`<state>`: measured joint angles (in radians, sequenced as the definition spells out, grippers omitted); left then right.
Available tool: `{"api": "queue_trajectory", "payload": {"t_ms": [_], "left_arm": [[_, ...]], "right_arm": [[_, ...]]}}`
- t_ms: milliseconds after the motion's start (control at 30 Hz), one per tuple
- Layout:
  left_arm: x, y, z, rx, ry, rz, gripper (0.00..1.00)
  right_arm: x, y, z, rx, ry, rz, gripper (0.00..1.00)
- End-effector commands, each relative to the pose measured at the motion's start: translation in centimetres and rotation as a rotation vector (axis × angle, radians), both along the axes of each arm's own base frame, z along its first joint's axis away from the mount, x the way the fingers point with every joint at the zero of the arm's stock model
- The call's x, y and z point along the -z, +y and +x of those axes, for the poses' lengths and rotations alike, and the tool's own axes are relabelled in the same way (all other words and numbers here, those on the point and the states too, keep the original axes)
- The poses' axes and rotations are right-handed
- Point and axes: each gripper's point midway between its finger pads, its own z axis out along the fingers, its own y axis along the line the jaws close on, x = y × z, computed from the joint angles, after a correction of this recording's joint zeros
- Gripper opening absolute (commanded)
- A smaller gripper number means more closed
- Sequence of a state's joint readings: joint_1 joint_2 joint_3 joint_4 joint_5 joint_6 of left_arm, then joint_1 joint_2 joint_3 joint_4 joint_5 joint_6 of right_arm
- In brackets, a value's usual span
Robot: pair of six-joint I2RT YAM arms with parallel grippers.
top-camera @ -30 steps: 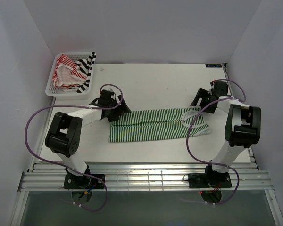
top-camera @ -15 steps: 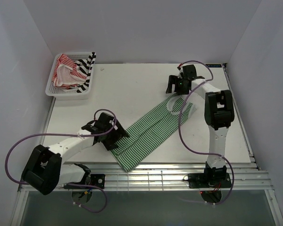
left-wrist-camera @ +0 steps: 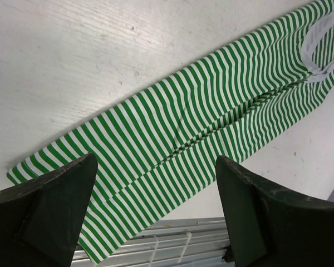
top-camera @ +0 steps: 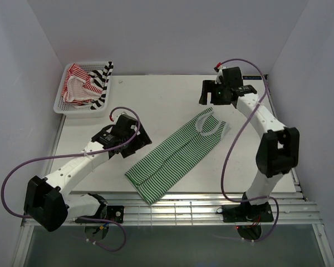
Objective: Fold and stack the tank tops
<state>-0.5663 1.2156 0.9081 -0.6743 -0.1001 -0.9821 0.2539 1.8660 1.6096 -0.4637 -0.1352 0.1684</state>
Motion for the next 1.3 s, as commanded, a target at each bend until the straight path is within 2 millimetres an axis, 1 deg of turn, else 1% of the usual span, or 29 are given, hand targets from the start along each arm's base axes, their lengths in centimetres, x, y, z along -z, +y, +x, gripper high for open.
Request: {"api": "queue_trajectory", "payload": {"t_ms": [0,33,67,100,133,167,200,267,333,400,500,567,600,667,700,767,800,833,867,900,933,967,1000,1033,1067,1100,1167,1200,1267], "left_arm": [[-1.4,1.5,1.3,-0.002,-0.069,0.100,0.98],[-1.6,1.5,1.5,0.004,-0.078,0.109,0.98],[-1.8,1.5,1.8,0.003,-0.084,0.115,0.98],[-1.9,1.6,2.1,-0.003,-0.094,0.124,0.98],[-1.9,1.5,2.5,-0.003,-0.097,0.131,0.98],[-2.1,1.5,2.7,-0.003,-0.106,0.137,0.98],[-2.2,1.6,3.1,-0.008,-0.111,0.144,0.98],[-1.7,1.7,3.4,-0.006,-0.101,0.160,0.98],[-1.4,1.6,3.6,-0.001,-0.095,0.166,0.98],[-0.7,1.5,3.8,0.004,-0.077,0.176,0.98],[0.3,1.5,3.9,0.006,-0.054,0.180,0.98],[0.9,1.5,3.9,0.012,-0.033,0.169,0.98],[1.0,1.5,3.9,0.015,-0.027,0.167,0.98],[1.6,1.6,3.5,0.020,-0.003,0.159,0.98],[1.6,1.8,3.3,0.018,-0.002,0.158,0.98],[1.7,2.0,3.1,0.018,-0.001,0.157,0.98],[2.0,2.2,2.9,0.023,0.004,0.159,0.98],[2.1,2.1,2.7,0.036,0.005,0.159,0.98],[2.2,1.7,2.5,0.058,0.009,0.140,0.98],[2.6,1.7,2.2,0.072,0.022,0.140,0.98],[2.8,1.6,2.0,0.091,0.029,0.141,0.98],[3.1,1.5,1.9,0.104,0.038,0.140,0.98],[3.2,1.2,1.6,0.125,0.049,0.130,0.98],[3.6,1.2,1.3,0.139,0.061,0.130,0.98],[3.7,1.1,1.2,0.160,0.060,0.128,0.98],[3.8,0.8,1.0,0.178,0.069,0.115,0.98],[4.1,0.5,0.8,0.197,0.068,0.104,0.98],[4.0,-0.3,0.3,0.242,0.081,0.062,0.98],[4.6,-0.8,-0.2,0.267,0.095,0.037,0.98]], "right_arm": [[-1.1,0.4,-5.9,-0.003,0.004,-0.017,0.90],[-1.6,0.3,-7.3,0.009,-0.008,-0.014,0.90],[1.1,0.4,-9.6,0.009,0.058,-0.028,0.90],[1.9,0.2,-10.7,0.026,0.079,-0.024,0.90],[2.1,0.2,-11.7,0.052,0.094,-0.011,0.90],[3.9,-0.2,-13.0,0.063,0.140,-0.026,0.90],[4.3,-0.2,-13.5,0.064,0.149,-0.025,0.90],[5.5,-0.2,-14.1,0.060,0.178,-0.027,0.90],[6.8,-0.1,-14.2,0.051,0.205,-0.032,0.90],[7.6,0.2,-14.0,0.031,0.217,-0.033,0.90],[9.6,0.9,-12.3,0.018,0.230,-0.042,0.90],[10.7,0.3,-11.5,0.053,0.247,-0.082,0.90],[12.0,0.1,-11.4,0.061,0.280,-0.097,0.90],[12.8,-0.3,-10.8,0.078,0.302,-0.088,0.90],[13.9,-0.5,-10.9,0.082,0.334,-0.092,0.90],[14.5,-0.6,-10.1,0.083,0.346,-0.081,0.90],[15.6,-0.6,-9.8,0.067,0.366,-0.090,0.90],[15.9,-0.6,-9.3,0.056,0.371,-0.085,0.90],[15.2,-0.1,-7.4,0.040,0.335,-0.075,0.90],[16.6,0.0,-6.9,0.009,0.348,-0.094,0.90],[16.8,0.0,-5.9,-0.003,0.345,-0.091,0.90],[15.4,0.6,-3.3,-0.022,0.289,-0.064,0.90],[16.9,0.8,-2.6,-0.045,0.312,-0.058,0.90],[16.7,1.1,-1.6,-0.085,0.303,-0.016,0.90],[14.7,2.1,1.1,-0.130,0.230,0.022,0.90],[16.1,2.4,1.8,-0.165,0.246,0.035,0.90],[15.6,3.2,3.7,-0.251,0.201,0.053,0.90],[15.1,4.0,5.7,-0.297,0.160,0.053,0.90],[14.3,4.8,7.4,-0.357,0.111,0.048,0.90]]}}
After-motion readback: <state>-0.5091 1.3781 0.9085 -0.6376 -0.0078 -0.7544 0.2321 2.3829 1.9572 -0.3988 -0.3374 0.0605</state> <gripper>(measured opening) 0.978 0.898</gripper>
